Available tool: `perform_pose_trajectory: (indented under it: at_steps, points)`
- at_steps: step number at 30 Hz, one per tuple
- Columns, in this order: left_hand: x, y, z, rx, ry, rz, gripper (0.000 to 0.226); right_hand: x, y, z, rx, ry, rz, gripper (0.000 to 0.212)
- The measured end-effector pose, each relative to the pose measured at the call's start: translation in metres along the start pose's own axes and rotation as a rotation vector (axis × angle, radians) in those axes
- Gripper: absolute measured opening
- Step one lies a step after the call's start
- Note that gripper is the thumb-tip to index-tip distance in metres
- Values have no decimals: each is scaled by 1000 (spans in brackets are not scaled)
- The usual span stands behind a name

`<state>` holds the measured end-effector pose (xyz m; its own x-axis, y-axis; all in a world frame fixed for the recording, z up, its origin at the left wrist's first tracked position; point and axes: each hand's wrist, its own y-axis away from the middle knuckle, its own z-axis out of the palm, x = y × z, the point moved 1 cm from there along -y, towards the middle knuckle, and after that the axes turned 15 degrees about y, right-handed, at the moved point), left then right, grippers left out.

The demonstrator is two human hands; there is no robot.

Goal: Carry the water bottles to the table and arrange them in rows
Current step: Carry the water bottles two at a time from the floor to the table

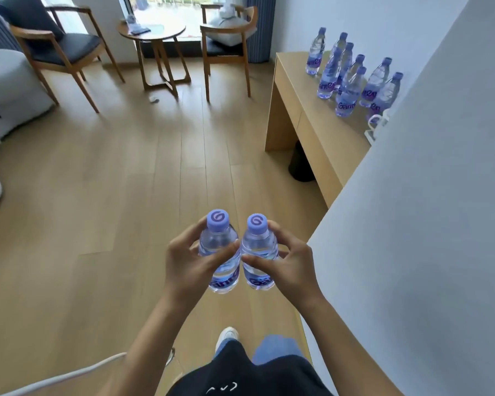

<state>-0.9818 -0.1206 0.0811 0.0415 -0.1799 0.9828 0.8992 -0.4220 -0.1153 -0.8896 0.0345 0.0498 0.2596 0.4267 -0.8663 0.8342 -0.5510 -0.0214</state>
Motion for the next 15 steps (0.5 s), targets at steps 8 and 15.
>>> perform_pose_trajectory:
  at_steps: [8,15]
  points:
    - [-14,-139,-19,-5,-14,3,44,-8,-134,39,6,-47,44,62]
    - [-39,-293,4,-37,-7,11,38,-1,-285,42,52,-84,44,58]
